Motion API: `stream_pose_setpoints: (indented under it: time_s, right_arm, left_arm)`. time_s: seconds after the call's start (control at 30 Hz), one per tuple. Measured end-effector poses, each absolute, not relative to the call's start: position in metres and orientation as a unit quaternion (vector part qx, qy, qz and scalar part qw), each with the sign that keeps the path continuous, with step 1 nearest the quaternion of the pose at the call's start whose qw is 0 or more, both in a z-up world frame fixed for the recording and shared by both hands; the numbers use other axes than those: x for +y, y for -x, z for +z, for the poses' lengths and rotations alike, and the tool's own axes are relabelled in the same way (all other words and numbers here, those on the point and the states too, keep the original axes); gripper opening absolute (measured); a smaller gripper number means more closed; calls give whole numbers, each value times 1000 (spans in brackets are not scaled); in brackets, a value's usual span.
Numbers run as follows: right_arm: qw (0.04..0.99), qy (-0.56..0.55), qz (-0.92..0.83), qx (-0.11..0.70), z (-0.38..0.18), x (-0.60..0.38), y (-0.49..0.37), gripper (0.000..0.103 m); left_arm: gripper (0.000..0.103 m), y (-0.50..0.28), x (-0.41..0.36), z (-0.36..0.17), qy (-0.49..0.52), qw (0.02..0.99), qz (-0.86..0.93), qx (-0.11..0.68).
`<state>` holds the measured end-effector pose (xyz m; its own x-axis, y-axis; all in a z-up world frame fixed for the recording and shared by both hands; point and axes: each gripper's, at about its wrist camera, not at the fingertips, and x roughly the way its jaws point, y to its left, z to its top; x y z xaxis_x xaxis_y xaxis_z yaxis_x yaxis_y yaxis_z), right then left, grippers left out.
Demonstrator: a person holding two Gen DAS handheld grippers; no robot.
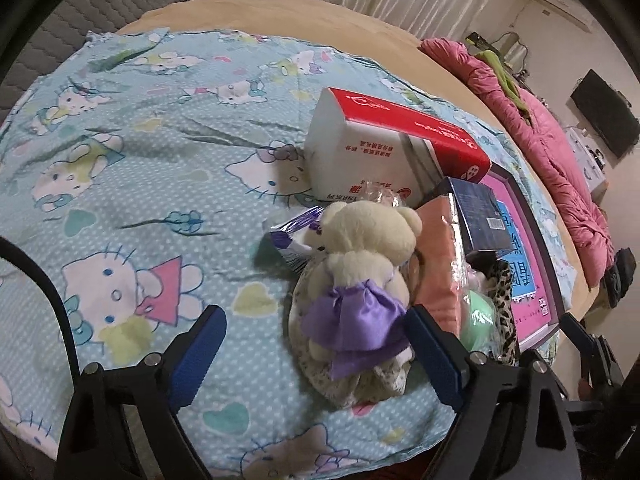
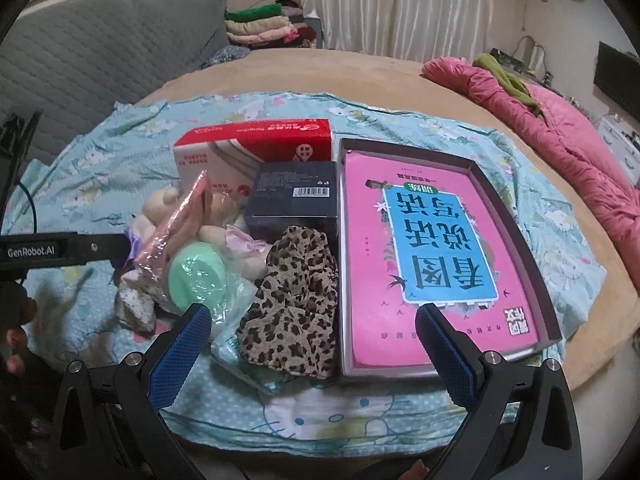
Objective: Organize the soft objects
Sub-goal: 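Grasp the cream teddy bear with the left gripper while the right grasps the leopard-print cloth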
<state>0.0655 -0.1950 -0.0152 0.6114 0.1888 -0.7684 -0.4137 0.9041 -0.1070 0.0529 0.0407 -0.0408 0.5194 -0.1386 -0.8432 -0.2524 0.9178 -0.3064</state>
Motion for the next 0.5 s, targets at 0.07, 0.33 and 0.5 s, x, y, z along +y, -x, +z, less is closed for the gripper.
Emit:
stream_pose_setpoints:
  time_s: [0.07,0.33,0.5]
  right_arm:
    - [884,149,172,408,-19,-192,-69,95]
    - [869,155,186,432,-39,-186,-87,67]
    - [866,142,196,438,-44,-184,-97,52]
  left_arm:
    - [89,-56,41,-42,198,850,27,488]
    - [85,-64,42,-47,202,851,9,485]
    - [79,-68,47,-53,218,847,-6,486]
